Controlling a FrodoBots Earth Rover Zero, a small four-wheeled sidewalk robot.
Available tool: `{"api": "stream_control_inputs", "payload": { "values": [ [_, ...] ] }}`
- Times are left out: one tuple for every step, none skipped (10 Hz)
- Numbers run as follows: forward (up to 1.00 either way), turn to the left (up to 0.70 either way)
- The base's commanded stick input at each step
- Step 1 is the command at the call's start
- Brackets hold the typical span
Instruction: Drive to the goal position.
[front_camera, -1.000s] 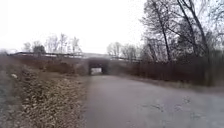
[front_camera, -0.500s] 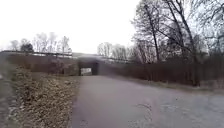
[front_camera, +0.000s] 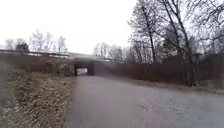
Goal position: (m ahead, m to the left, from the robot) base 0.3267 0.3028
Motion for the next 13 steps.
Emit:
{"api": "stream_control_inputs", "payload": {
  "values": [
    [0.45,0.00],
    [0.45,0.00],
    [0.43,0.00],
    [0.36,0.00],
    [0.28,0.00],
    [0.21,0.00],
    [0.13,0.00],
    [0.05,0.00],
    [0.00,-0.03],
    [0.00,-0.12],
    [0.00,-0.22],
    [0.00,-0.31],
    [0.00,-0.40]
  ]
}}
